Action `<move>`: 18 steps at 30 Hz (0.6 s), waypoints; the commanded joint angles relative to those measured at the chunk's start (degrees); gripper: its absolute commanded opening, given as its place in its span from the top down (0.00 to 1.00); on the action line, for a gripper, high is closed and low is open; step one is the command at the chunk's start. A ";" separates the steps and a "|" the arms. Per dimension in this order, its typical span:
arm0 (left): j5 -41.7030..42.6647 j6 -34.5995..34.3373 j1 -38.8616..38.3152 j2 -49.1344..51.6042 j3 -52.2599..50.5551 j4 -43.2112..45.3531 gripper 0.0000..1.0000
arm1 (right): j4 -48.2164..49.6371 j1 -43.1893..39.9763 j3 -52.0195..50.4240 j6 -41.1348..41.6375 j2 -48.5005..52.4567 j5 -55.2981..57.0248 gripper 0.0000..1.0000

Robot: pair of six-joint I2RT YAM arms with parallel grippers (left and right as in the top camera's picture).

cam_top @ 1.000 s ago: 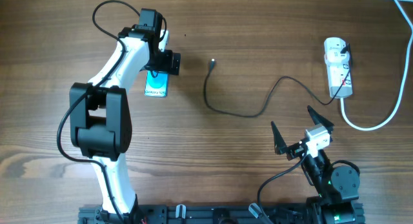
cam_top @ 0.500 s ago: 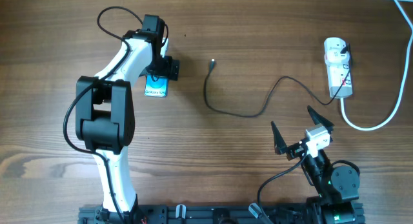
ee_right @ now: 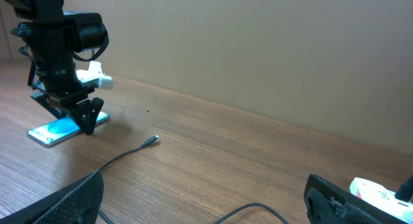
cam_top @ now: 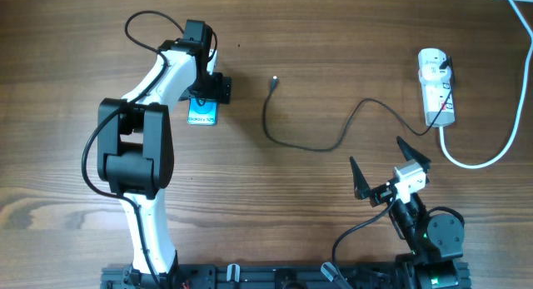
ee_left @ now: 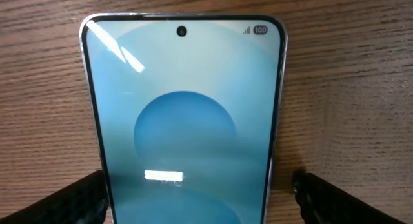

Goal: Plug charger to phone and switch on socket
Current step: 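Lift the phone with the left gripper and tilt it upright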

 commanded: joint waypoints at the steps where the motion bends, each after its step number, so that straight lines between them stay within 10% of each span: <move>1: 0.92 -1.44 0.00 0.76 -1.53 -0.22 0.09 | 0.24 -0.24 -0.13 -0.11 -0.57 0.11 0.00; 18: -1.53 -1.42 0.00 0.76 -1.51 1.33 0.25 | 0.22 -0.24 -0.13 -0.11 -0.57 0.11 0.00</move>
